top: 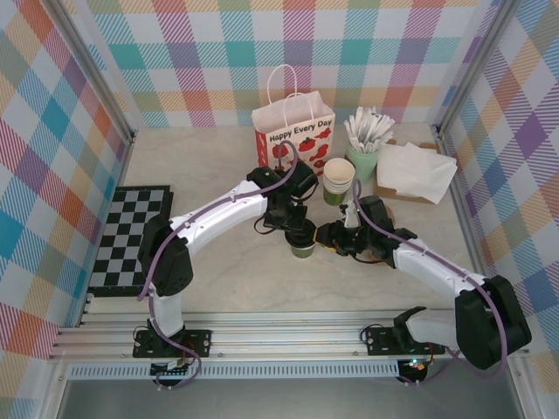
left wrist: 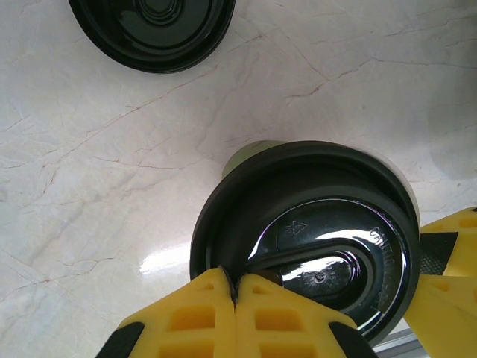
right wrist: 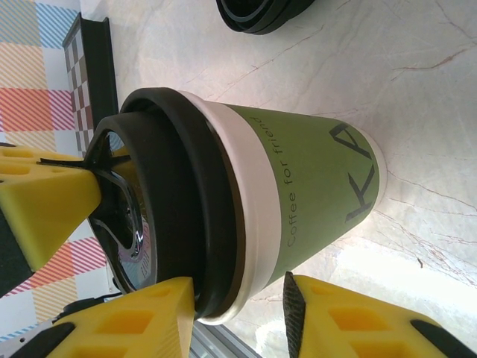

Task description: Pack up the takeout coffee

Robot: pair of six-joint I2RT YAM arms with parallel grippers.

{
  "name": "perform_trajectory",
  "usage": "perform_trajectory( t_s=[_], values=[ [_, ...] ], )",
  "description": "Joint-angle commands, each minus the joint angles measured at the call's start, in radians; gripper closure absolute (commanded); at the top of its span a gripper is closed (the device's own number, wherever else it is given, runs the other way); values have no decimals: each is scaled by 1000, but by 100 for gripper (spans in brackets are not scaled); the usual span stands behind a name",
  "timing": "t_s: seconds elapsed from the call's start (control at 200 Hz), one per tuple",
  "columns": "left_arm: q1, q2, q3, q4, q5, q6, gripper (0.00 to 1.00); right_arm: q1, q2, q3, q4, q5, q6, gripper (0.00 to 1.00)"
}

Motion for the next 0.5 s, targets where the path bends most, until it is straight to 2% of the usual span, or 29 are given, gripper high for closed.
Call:
perform_trajectory(
  t_s=[0.0, 0.24, 0.495],
  values=[
    [-19, -14, 23, -1, 2, 8, 100, -2, -35, 23, -17, -3, -16, 60],
    [-14, -26, 34, -29, -25, 13, 100, -7, -93, 27, -76, 56, -10, 53],
    [-15, -30, 51, -20, 17, 18, 100, -19, -141, 27, -104, 77, -5, 46]
  ],
)
